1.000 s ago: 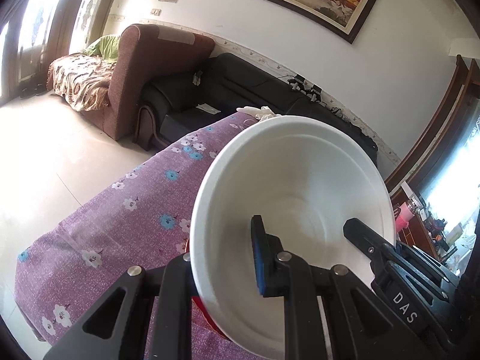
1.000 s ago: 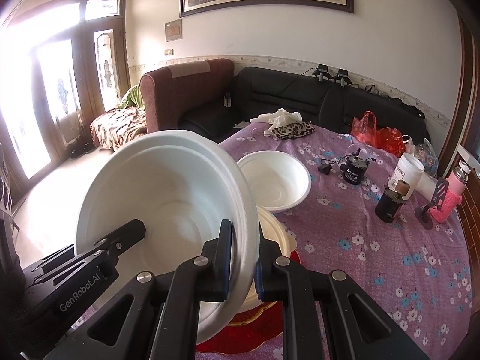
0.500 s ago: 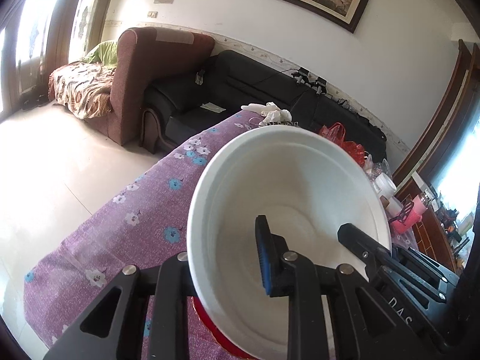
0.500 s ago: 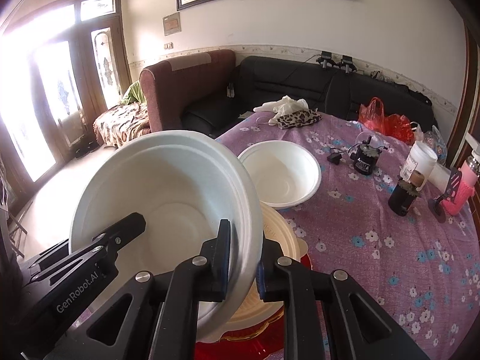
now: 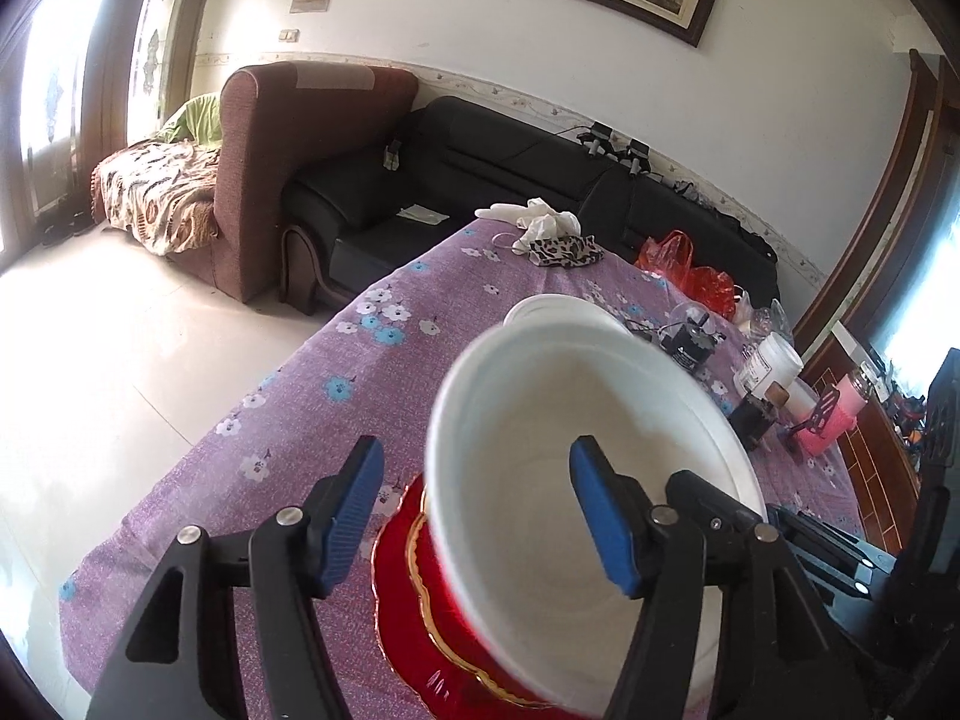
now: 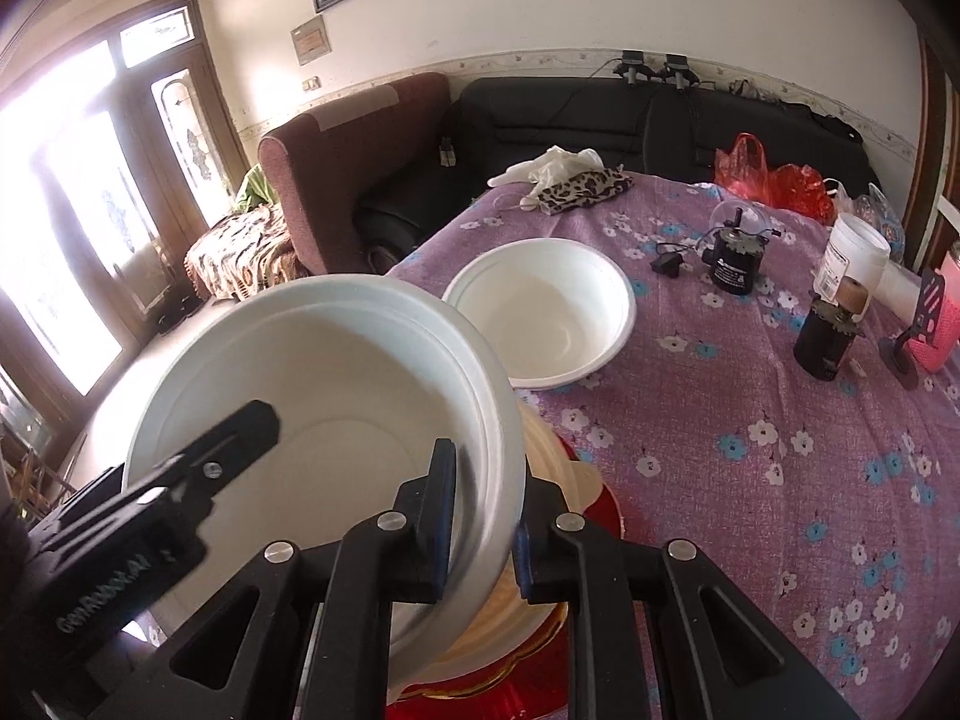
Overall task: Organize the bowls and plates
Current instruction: 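Carry the white bowl onto the beige bowl stack and open the right tool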
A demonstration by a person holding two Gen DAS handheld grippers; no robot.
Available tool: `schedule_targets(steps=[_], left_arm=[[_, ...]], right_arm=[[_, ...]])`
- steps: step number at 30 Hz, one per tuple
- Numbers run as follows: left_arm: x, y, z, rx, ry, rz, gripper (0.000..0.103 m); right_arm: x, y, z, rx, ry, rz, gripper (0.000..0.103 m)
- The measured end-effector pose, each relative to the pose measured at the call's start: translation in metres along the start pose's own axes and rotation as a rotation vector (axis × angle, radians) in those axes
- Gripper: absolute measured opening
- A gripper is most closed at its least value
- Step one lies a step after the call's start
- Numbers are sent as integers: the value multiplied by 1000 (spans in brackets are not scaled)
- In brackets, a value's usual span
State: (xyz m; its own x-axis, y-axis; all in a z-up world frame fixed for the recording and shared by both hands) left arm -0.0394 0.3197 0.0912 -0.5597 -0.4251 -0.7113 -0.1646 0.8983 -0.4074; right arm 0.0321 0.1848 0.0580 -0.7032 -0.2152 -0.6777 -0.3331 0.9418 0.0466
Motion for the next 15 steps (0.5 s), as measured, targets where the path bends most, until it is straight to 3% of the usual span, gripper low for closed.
schedule_targets(steps=[5, 7, 15], left_arm=[[-1, 6, -3, 3, -4, -25, 64], [-2, 8, -8, 4, -17, -31, 64], [-5, 8, -27, 9, -60, -42, 70]], right_arm=[[3, -9, 4, -1, 21, 31, 23], [5, -11, 3, -1, 23, 40, 37], [4, -14, -14, 13, -19, 32, 51]])
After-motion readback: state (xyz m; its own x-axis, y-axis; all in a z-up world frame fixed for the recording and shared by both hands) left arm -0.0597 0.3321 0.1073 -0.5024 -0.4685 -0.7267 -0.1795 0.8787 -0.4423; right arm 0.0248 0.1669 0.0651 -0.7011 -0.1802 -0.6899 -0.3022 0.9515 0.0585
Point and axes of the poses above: each gripper's, at about its wrist camera, not at the fingertips, and z roughly the way its jaws point, y to its left, x to its underside, the point moved 6 cm from there along z, roughly the way its jaws point, and after that the axes turned 10 degrees about x, right-handed, at the moved point
